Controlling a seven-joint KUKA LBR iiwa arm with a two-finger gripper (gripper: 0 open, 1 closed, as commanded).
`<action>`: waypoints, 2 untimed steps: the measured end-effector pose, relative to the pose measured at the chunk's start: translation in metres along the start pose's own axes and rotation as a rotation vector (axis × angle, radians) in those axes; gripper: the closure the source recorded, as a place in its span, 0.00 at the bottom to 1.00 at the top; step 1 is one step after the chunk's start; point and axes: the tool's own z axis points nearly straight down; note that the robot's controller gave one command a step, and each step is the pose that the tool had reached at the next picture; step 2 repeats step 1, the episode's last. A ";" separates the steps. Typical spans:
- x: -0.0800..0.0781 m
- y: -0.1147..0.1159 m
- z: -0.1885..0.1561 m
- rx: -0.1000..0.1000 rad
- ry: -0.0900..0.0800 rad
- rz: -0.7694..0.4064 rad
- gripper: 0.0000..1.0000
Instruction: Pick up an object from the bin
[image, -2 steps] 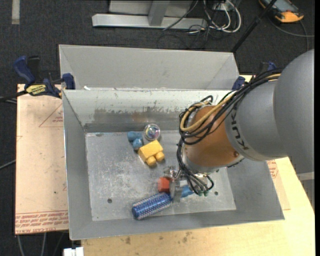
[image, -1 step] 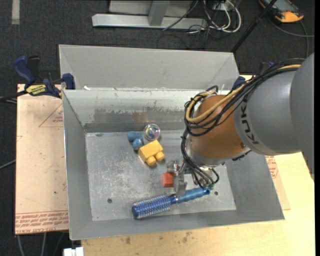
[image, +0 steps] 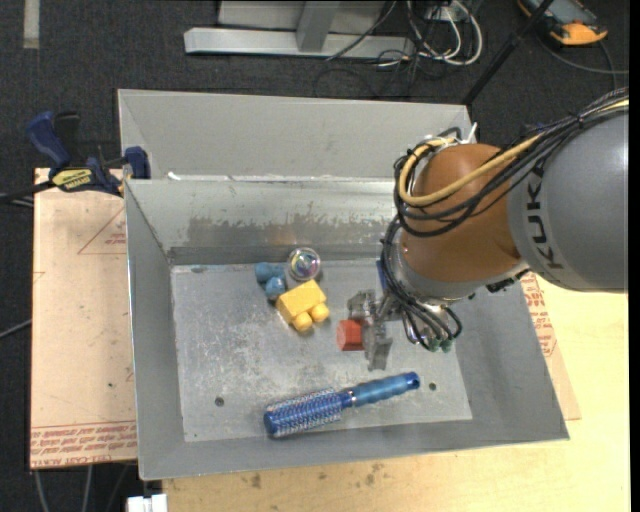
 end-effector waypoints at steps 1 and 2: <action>-0.001 0.000 -0.009 0.000 0.007 -0.002 1.00; -0.001 0.000 -0.009 0.000 0.007 -0.002 1.00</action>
Offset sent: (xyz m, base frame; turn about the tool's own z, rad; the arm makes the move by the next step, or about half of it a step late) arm -0.0001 0.0001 0.0090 0.0000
